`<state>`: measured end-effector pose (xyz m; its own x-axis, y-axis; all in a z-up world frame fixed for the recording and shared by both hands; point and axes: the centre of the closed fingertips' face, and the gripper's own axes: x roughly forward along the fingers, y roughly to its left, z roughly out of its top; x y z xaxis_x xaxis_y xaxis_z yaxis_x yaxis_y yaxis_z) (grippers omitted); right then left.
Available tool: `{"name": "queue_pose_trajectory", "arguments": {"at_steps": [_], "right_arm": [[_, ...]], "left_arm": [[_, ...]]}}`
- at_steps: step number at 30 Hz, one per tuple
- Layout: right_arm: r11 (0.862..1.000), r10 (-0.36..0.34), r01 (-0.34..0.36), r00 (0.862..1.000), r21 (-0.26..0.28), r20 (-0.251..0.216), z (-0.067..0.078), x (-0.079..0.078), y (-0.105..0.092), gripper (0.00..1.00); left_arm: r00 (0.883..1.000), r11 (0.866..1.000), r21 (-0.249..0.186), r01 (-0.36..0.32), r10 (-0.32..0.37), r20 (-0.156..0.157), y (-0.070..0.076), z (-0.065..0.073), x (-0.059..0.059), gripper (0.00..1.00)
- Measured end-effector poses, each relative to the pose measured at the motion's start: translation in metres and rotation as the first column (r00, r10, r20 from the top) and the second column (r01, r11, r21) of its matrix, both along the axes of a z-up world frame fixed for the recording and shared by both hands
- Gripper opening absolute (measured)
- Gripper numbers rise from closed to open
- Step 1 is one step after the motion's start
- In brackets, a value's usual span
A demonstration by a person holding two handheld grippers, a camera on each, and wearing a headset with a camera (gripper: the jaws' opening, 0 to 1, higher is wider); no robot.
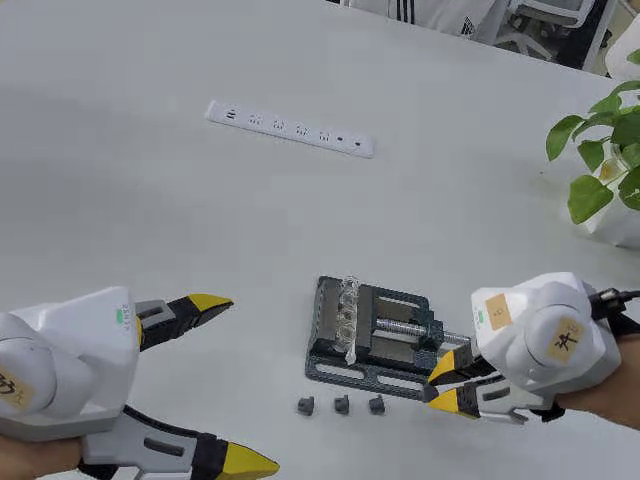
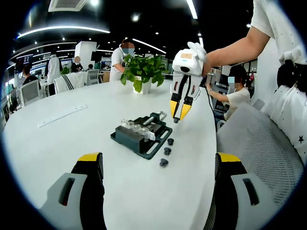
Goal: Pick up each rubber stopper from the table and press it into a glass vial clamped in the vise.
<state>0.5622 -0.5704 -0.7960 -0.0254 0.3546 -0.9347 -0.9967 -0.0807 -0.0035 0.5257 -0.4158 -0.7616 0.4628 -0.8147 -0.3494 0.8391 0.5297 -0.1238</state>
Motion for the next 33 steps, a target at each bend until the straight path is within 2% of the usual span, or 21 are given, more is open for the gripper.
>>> {"name": "queue_pose_trajectory", "arguments": {"at_steps": [9,17,25,33], "right_arm": [[0.999,0.016,-0.018,0.999,0.031,0.038,0.024,0.029,0.025,0.06],[0.998,0.024,-0.028,0.998,0.056,0.058,0.039,0.054,0.044,0.06],[0.997,0.038,-0.042,0.997,0.061,0.069,0.042,0.070,0.058,0.06],[0.997,0.050,-0.054,0.997,0.061,0.067,0.037,0.084,0.072,0.06]], "left_arm": [[1.000,1.000,-0.005,0.000,0.000,0.002,-0.001,0.001,0.000,0.96],[1.000,1.000,-0.011,-0.002,0.002,0.007,-0.002,0.003,0.002,0.96],[1.000,1.000,-0.018,-0.005,0.005,0.005,-0.002,0.003,0.005,0.96],[1.000,1.000,-0.022,-0.007,0.007,0.006,-0.002,0.005,0.007,0.96]]}}
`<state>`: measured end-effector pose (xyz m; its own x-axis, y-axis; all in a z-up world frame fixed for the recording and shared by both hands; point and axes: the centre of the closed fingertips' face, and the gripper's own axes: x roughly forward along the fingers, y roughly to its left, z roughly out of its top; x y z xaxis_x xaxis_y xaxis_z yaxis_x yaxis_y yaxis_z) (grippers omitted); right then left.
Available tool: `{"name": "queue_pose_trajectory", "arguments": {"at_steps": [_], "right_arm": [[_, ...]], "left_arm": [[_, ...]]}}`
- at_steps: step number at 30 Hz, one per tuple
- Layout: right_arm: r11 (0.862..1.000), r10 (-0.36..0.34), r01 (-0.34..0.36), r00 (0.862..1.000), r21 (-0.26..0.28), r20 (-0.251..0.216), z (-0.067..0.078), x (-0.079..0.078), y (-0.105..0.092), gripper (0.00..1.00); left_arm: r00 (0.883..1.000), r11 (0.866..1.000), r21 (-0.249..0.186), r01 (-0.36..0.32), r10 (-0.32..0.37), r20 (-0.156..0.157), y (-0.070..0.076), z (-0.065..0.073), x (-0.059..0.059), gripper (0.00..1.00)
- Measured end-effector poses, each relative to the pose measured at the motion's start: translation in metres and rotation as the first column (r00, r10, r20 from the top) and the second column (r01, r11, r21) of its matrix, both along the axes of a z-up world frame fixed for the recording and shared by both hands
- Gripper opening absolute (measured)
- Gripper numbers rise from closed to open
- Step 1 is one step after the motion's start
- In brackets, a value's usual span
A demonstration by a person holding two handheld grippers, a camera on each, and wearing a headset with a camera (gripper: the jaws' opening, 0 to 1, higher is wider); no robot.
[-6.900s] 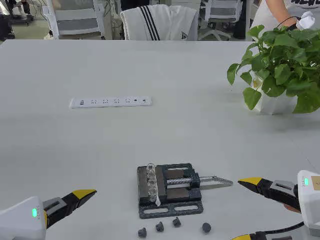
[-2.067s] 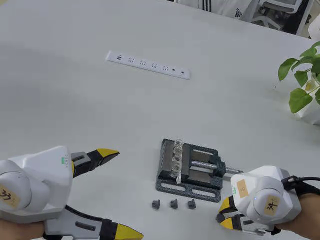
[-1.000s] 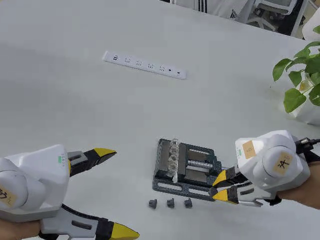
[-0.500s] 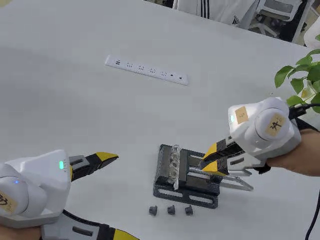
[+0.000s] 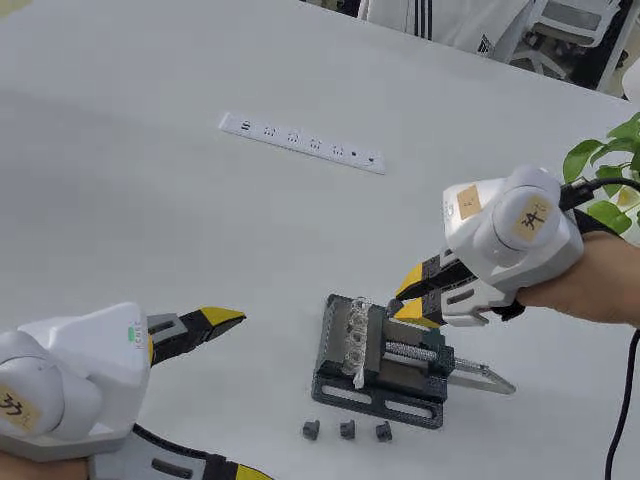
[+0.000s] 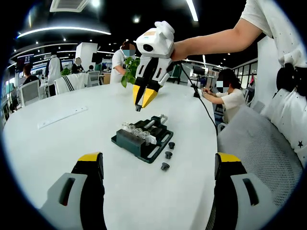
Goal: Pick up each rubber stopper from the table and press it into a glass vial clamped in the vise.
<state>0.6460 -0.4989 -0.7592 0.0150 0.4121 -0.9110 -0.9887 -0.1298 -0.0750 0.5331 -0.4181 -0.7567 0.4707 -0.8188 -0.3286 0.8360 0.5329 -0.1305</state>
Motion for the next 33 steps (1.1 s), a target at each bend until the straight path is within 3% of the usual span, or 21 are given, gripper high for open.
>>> {"name": "queue_pose_trajectory", "arguments": {"at_steps": [14,33], "right_arm": [[1.000,0.000,0.000,1.000,-0.016,-0.010,-0.017,0.016,0.014,0.06],[0.999,0.006,-0.008,0.999,-0.040,-0.031,-0.035,0.020,0.018,0.06]], "left_arm": [[1.000,1.000,-0.014,-0.012,0.012,0.005,0.002,0.002,0.005,0.96],[1.000,0.999,-0.023,-0.023,0.023,-0.002,0.004,-0.002,0.009,0.96]]}}
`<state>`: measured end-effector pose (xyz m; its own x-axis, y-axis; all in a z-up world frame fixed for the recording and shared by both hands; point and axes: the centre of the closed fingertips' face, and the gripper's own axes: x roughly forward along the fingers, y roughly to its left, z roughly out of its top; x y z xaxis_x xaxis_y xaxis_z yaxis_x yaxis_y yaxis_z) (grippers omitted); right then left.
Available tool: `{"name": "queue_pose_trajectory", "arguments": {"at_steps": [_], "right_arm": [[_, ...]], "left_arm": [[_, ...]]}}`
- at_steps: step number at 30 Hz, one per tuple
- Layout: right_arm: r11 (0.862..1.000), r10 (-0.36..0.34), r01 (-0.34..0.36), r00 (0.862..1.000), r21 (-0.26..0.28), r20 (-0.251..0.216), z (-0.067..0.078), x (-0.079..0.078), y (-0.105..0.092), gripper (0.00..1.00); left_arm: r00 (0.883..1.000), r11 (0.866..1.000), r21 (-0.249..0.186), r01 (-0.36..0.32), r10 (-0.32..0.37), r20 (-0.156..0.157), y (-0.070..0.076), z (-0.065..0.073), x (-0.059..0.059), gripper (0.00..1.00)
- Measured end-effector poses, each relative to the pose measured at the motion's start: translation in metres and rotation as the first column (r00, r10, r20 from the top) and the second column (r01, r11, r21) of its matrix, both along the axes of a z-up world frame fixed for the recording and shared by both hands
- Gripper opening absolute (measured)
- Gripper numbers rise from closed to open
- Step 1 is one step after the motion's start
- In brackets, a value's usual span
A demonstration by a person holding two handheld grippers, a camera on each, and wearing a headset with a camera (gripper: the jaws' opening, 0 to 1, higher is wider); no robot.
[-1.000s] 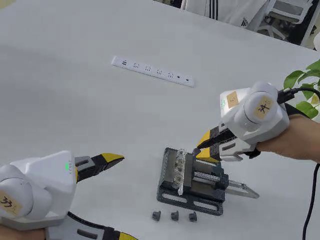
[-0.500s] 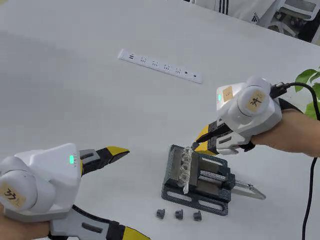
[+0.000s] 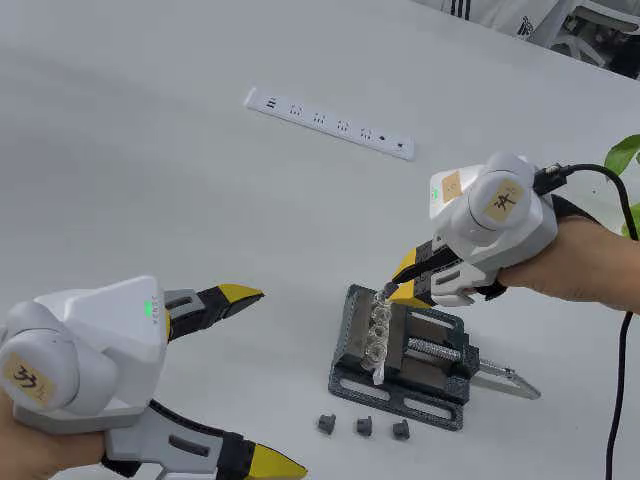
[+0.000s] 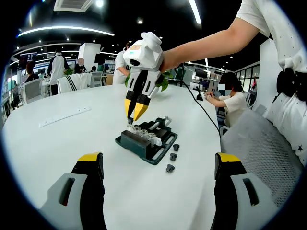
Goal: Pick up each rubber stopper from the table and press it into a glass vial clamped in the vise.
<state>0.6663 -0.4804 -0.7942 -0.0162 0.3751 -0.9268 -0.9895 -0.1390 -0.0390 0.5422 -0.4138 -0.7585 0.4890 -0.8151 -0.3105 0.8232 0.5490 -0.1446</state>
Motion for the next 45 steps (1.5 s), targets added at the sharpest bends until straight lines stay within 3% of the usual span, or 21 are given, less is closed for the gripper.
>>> {"name": "queue_pose_trajectory", "arguments": {"at_steps": [17,29,39,45], "right_arm": [[1.000,0.001,-0.001,1.000,-0.008,-0.012,-0.0044,-0.0006,-0.0022,0.06],[0.998,0.026,-0.026,1.000,-0.061,-0.008,-0.0052,-0.0023,0.0000,0.06],[0.995,0.002,-0.004,1.000,-0.097,-0.020,-0.0064,-0.0004,0.0003,0.05],[0.994,-0.035,0.030,0.998,-0.108,-0.050,-0.0068,0.0016,0.0005,0.05]], "left_arm": [[1.000,1.000,-0.005,-0.002,0.002,-0.009,-0.0018,-0.0035,-0.0004,0.96],[1.000,1.000,-0.010,-0.007,0.007,-0.012,-0.0005,-0.0048,0.0001,0.96],[1.000,1.000,-0.015,-0.011,0.011,-0.013,0.0003,-0.0060,0.0016,0.95],[1.000,1.000,-0.019,-0.015,0.014,-0.013,0.0010,-0.0058,0.0028,0.95]]}}
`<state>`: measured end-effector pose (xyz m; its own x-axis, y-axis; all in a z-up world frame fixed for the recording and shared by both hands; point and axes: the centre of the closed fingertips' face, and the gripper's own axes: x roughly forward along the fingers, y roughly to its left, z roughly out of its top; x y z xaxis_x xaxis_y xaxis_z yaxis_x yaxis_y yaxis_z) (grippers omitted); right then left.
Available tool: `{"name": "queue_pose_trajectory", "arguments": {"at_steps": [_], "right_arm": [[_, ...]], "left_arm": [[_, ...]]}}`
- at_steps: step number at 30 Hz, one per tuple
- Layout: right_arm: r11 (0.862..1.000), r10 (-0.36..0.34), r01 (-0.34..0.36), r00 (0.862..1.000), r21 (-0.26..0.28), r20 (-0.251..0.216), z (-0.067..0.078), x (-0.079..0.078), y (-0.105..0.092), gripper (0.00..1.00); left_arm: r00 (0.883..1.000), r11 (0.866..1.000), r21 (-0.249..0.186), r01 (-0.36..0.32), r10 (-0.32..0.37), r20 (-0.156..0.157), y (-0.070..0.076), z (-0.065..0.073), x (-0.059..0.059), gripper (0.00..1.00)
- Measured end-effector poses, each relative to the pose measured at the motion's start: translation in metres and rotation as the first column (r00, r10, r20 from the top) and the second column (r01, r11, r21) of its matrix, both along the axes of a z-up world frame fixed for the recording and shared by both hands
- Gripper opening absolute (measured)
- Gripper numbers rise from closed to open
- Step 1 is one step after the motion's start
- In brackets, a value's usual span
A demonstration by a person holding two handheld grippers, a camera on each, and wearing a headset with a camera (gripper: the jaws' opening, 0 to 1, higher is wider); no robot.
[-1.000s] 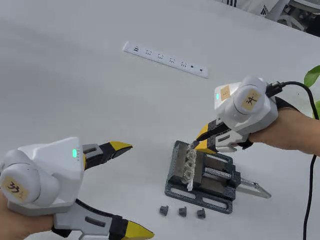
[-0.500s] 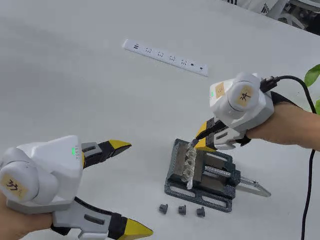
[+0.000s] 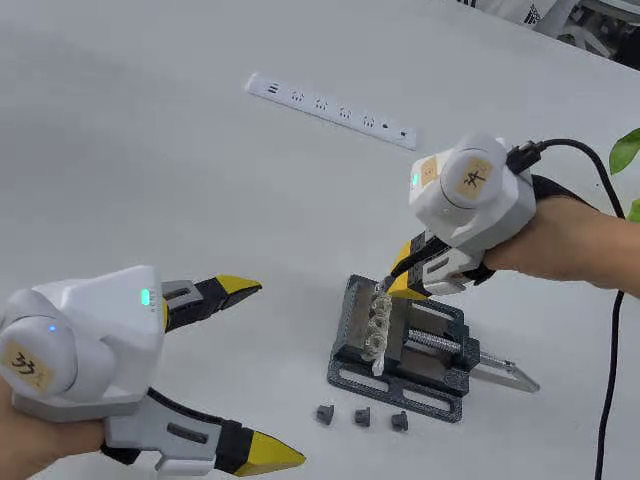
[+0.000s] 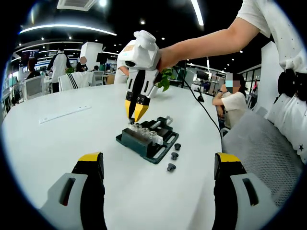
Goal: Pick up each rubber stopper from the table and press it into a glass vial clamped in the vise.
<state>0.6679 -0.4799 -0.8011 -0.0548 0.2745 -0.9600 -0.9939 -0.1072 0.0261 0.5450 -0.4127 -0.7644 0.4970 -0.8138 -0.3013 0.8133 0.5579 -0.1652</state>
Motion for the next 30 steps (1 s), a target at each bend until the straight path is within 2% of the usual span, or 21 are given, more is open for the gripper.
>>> {"name": "queue_pose_trajectory", "arguments": {"at_steps": [6,30], "right_arm": [[0.999,0.034,-0.033,0.999,-0.024,0.020,0.0002,-0.0019,-0.0002,0.06],[0.999,0.031,-0.031,0.999,0.022,0.027,0.0025,-0.0041,-0.0018,0.10]], "left_arm": [[1.000,1.000,0.000,0.000,0.000,-0.002,0.0000,-0.0008,-0.0003,0.95],[1.000,1.000,-0.004,-0.007,0.007,-0.002,0.0000,-0.0002,-0.0001,0.95]]}}
